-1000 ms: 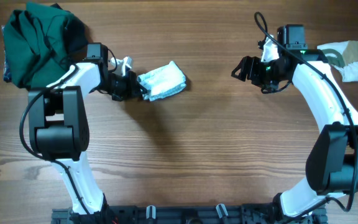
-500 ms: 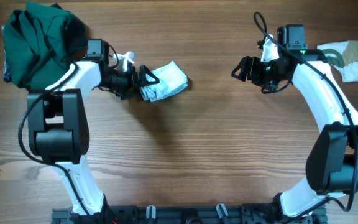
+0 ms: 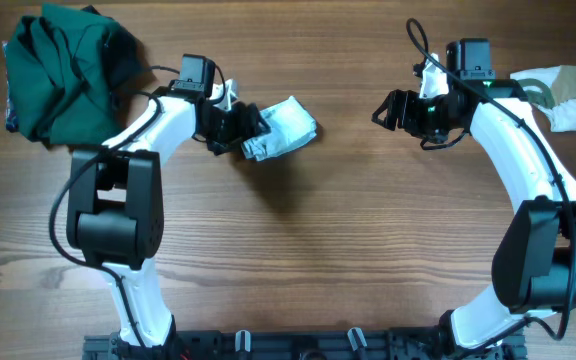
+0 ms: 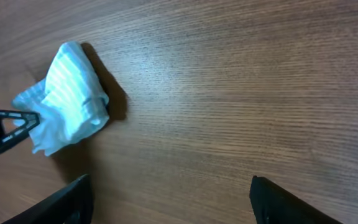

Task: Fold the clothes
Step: 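Lift the striped bundle and move it over the green garment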

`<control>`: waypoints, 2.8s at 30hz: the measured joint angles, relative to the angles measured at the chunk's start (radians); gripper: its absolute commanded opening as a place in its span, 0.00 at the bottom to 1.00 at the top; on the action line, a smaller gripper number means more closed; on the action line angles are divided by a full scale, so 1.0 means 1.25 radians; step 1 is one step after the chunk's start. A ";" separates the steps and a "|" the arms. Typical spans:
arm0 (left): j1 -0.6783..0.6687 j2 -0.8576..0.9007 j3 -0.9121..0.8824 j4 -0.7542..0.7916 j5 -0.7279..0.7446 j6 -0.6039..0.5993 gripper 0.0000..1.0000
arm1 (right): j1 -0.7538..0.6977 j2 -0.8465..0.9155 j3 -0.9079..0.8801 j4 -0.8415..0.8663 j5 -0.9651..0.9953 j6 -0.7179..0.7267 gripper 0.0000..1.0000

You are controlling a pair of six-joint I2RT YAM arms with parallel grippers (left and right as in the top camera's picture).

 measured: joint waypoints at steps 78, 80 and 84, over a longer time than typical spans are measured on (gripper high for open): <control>0.571 -0.143 0.172 0.221 0.000 -0.002 0.04 | 0.000 0.000 0.000 -0.004 0.004 0.001 0.81; 0.564 -0.133 0.172 0.225 0.000 -0.002 0.04 | 0.000 0.000 0.000 -0.005 0.004 0.001 0.81; 0.547 -0.102 0.172 0.279 0.002 -0.005 0.04 | 0.000 0.000 0.000 -0.007 0.004 0.001 0.81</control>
